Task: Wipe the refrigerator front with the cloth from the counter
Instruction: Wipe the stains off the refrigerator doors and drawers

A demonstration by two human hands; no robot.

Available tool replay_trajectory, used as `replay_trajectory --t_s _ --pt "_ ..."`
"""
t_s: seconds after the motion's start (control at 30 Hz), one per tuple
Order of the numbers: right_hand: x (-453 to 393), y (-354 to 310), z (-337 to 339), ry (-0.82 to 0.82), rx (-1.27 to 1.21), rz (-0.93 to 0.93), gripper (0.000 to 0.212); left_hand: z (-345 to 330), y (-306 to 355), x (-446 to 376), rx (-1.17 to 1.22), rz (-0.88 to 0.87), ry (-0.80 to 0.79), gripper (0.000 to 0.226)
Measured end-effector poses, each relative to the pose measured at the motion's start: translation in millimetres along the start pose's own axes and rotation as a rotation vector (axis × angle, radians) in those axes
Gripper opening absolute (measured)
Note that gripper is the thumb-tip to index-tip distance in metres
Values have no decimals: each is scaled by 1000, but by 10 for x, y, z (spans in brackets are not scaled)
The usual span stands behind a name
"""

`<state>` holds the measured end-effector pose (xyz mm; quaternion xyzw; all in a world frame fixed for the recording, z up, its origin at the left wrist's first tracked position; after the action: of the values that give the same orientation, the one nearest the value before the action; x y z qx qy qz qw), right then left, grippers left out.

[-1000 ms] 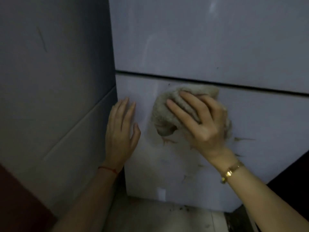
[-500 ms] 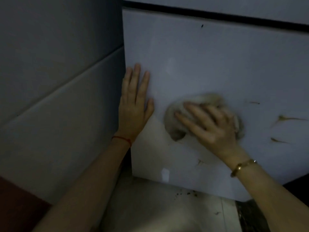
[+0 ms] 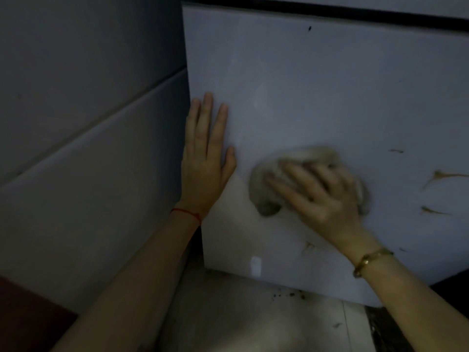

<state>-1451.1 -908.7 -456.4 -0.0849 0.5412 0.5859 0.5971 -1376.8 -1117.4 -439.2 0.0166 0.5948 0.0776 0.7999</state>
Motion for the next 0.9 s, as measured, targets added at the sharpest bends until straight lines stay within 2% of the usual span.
replay_trajectory --t_s 0.1,0.17,0.23,0.37,0.43,0.5,0.63,0.7,0.83,0.9 --pt "-372 224 101 225 63 -201 39 15 20 -1 5 11 6 52" --pt "-421 209 56 279 84 -267 39 15 24 -1 12 18 -3 52" --pt "-205 5 -79 178 94 -210 39 10 17 7 13 22 -21 52" --pt "477 -426 -345 -143 -27 65 48 -3 9 26 -5 21 -31 53" --pt "587 -402 -297 -183 -42 102 48 2 18 26 6 27 -36 53" --pt "539 -275 -161 -135 -30 61 45 12 27 26 10 35 -36 54" --pt "21 126 58 180 82 -249 40 -4 69 28 15 70 -31 55" --pt "-135 131 24 231 93 -284 38 -15 92 33 16 85 -33 55" --pt "323 -253 -214 -83 40 -11 37 -27 107 36 26 88 -34 56" --pt "531 -278 -182 -162 9 5 42 -24 106 39 23 88 -39 58"
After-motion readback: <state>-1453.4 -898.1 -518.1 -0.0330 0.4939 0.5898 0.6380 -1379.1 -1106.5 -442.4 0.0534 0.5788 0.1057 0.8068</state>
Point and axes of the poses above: each hand's wrist, its own x-axis away from the middle knuckle, its own z-axis out of the back of the hand, y = z × x, the point moved 3 cm from there along -x, towards the middle knuckle, and after that the axes turned 11 degrees about -x, right-handed, at the moved point
